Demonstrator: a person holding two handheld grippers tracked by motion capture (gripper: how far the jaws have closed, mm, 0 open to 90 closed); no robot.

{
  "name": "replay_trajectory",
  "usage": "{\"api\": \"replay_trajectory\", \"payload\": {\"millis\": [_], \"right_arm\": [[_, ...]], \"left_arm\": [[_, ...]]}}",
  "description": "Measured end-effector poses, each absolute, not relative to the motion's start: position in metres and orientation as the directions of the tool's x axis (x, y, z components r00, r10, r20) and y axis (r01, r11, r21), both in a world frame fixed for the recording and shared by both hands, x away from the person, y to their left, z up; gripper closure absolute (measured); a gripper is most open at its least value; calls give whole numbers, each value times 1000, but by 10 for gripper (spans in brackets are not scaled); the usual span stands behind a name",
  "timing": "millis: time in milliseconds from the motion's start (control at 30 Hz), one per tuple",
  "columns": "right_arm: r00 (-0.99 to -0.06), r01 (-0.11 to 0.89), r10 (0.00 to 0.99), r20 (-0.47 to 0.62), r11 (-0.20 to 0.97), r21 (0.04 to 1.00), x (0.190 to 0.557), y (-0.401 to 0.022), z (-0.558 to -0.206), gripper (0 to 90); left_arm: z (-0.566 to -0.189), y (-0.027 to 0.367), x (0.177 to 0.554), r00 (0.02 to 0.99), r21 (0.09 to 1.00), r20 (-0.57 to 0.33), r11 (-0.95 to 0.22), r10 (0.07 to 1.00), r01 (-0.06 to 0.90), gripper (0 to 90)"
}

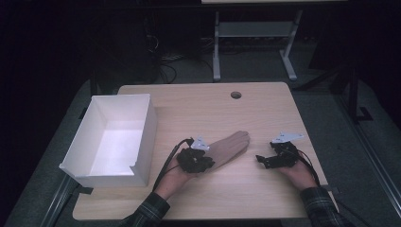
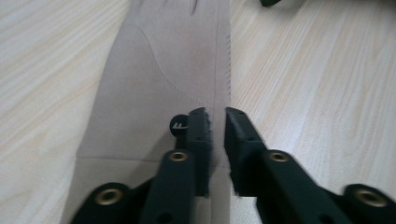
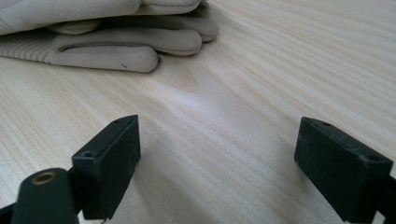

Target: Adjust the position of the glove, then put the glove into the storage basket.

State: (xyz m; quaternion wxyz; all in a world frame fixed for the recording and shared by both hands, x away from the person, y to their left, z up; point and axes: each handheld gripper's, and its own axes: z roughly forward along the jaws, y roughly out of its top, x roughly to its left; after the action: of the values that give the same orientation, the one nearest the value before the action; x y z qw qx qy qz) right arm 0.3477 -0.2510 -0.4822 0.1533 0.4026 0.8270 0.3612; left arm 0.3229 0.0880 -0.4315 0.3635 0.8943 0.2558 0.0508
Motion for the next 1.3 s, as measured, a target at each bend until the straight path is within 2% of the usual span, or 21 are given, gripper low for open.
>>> {"api": "replay_trajectory", "payload": {"millis": [233,567,667,867,1100,1300], "right_arm": [[-628,555,777,38,413,722,348,-251,-482,135],[-626,557,779,40,412,721,348,-250,-482,133],[-626,558,779,40,410,722,348,-250,-482,133],[-625,559,780,41,410,721,348,-250,-482,133],[-623,561,781,43,407,721,348,-250,-482,133],[-623,561,781,43,407,721,348,-250,-482,132]], "left_arm": [[-420,89,327,878,681,-96,-612,470,402,466],[-411,81,340,877,714,-118,-574,466,401,245],[-410,77,349,885,702,-109,-596,452,390,183],[-418,64,360,891,680,-90,-626,444,381,134],[-430,54,372,895,655,-58,-659,442,369,130],[-444,49,381,893,640,-66,-668,445,380,129]]}}
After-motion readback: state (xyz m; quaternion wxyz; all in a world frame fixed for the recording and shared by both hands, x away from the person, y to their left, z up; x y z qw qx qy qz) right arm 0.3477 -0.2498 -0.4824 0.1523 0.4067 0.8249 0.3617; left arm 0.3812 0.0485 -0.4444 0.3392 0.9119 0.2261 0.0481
